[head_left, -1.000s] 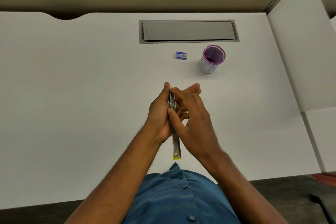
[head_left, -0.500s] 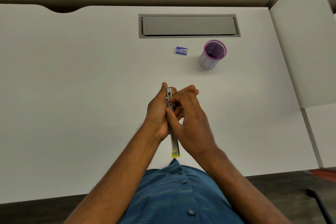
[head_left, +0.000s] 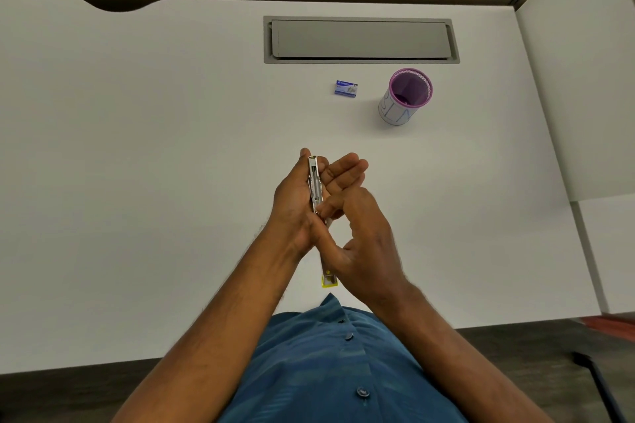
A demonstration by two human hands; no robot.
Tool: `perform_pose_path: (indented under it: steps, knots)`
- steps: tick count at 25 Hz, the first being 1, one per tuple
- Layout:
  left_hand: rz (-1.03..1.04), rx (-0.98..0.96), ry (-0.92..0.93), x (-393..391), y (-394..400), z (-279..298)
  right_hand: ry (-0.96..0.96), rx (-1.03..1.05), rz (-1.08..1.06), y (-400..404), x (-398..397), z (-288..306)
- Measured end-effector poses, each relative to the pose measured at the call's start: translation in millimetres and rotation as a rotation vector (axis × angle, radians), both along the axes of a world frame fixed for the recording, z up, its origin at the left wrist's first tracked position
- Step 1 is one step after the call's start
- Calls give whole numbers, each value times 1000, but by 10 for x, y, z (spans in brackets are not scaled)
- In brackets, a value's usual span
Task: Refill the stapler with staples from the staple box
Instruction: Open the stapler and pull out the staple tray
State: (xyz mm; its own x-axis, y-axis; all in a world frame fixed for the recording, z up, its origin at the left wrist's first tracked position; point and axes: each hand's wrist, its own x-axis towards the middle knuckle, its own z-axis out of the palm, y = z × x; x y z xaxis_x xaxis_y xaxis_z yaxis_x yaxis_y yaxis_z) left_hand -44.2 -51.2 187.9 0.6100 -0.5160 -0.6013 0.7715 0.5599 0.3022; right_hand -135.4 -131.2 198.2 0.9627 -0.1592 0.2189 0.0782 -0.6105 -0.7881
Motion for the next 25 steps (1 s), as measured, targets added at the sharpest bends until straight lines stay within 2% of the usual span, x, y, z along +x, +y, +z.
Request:
perform_pose_path:
  steps: [6, 12, 16, 20, 25]
  knots:
    - [-103, 63, -82, -60, 49, 35, 233, 296, -88, 32, 134, 80]
    - [-163, 177, -110, -79, 62, -185, 342, 147, -27, 43, 173, -81]
    - [-111, 267, -151, -63, 54, -332, 319, 60, 9, 96, 219, -160]
    - [-48, 323, -161, -47, 42, -426, 368, 230, -9, 101, 254, -279]
    - [0, 489, -238, -19, -39, -618, 472, 504, -140, 62, 283, -541]
